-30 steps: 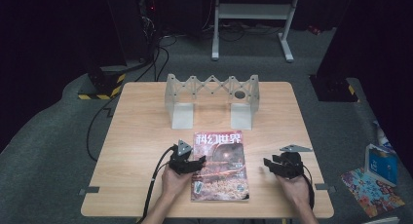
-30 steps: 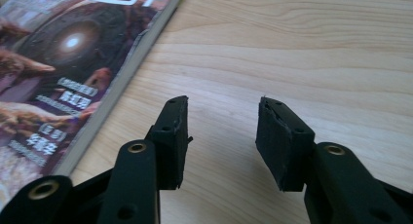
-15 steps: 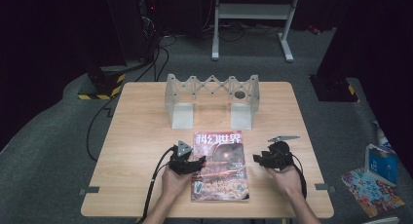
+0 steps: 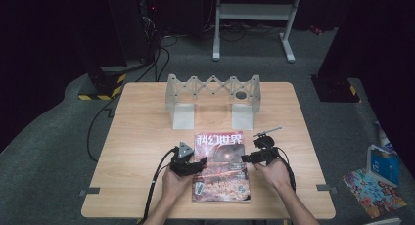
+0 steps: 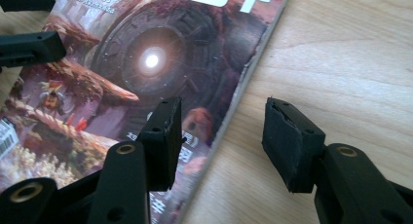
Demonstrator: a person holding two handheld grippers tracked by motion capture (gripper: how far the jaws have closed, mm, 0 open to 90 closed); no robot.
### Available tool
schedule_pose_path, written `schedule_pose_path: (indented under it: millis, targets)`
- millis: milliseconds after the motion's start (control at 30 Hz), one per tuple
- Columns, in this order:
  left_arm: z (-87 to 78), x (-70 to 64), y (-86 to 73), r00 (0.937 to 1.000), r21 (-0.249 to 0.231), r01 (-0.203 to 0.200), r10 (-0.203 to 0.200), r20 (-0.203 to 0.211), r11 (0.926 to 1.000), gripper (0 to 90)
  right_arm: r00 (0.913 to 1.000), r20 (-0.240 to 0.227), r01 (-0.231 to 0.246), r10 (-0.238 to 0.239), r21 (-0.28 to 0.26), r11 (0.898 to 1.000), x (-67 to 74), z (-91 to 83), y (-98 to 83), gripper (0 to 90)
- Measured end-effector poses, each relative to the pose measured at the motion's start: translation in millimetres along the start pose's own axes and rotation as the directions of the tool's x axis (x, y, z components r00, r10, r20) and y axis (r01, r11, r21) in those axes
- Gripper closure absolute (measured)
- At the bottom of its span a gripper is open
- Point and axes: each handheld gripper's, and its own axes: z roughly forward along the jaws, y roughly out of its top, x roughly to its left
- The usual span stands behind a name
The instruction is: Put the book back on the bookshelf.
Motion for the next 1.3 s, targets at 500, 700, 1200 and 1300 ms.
schedule_pose_path:
  millis: [500,700,1200,1300]
  targets:
    - [-0.5,-0.5,-0.2,0.9999,0.005,-0.012,0.012,0.01,0.9999,34.3,0.9965,0.034,-0.081,0.077,0.141,0.987,7.6,12.5,24.5,48.3]
    - [-0.5,-0.8,-0.7,0.9997,0.001,-0.014,0.014,0.019,0.9999,34.7,0.9932,0.059,-0.111,0.101,0.204,0.973,8.5,16.5,32.8,49.2]
    - [0.1,-1.1,-0.9,0.9997,-0.001,-0.016,0.016,0.019,0.9999,33.9,0.9878,0.076,-0.152,0.136,0.268,0.951,13.8,25.2,43.5,49.6]
    - [0.2,-1.2,-1.0,0.9997,-0.002,-0.016,0.016,0.018,0.9999,33.8,0.9853,0.082,-0.168,0.15,0.298,0.94,13.8,28.9,43.2,49.8]
